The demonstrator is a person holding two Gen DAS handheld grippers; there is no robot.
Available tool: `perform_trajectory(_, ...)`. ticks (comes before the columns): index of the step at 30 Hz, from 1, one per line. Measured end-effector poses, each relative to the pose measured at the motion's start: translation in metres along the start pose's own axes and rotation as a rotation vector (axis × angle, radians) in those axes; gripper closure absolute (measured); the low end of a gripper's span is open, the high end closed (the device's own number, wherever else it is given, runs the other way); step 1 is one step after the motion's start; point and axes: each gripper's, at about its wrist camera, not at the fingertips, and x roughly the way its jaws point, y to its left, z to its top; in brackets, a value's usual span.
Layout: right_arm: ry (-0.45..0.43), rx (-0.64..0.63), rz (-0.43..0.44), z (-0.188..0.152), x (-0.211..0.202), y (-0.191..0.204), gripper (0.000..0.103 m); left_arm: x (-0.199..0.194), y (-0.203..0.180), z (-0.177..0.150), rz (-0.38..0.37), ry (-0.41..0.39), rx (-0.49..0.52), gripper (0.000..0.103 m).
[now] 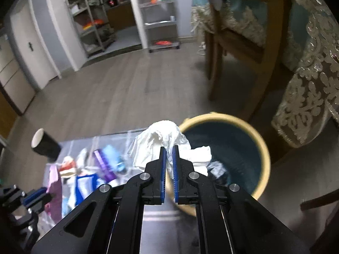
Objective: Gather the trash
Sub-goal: 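Carry the wrapper and tissue over the bin and open both grippers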
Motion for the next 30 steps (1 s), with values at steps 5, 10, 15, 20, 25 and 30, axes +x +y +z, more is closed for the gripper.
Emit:
perform_trajectory(5,0.045,0.053,-0.064,0.005,0.022,-0.032,0.096,0.033,-0.021,0.018,-0.035,0.021,0.041,0.097)
perform_trajectory(10,0.083,0.105,-0.105,0.003,0.037,-0.057,0.096,0.068,-0.037,0.034,-0.103,0.049,0.025,0.097)
perform_trajectory(15,0.121,0.174,-0.106,0.001,0.049,-0.078,0.096,0.101,-0.058,0.052,-0.148,0.061,0.038,0.097)
perform_trajectory(20,0.151,0.237,-0.105,-0.001,0.058,-0.091,0.096,0.120,-0.074,0.067,-0.186,0.059,0.051,0.097)
perform_trajectory(25,0.160,0.290,-0.106,-0.002,0.061,-0.098,0.096,0.147,-0.084,0.072,-0.199,0.096,0.047,0.097)
perform_trajectory(30,0.181,0.319,-0.096,-0.004,0.064,-0.099,0.096,0.165,-0.085,0.073,-0.211,0.121,0.007,0.097)
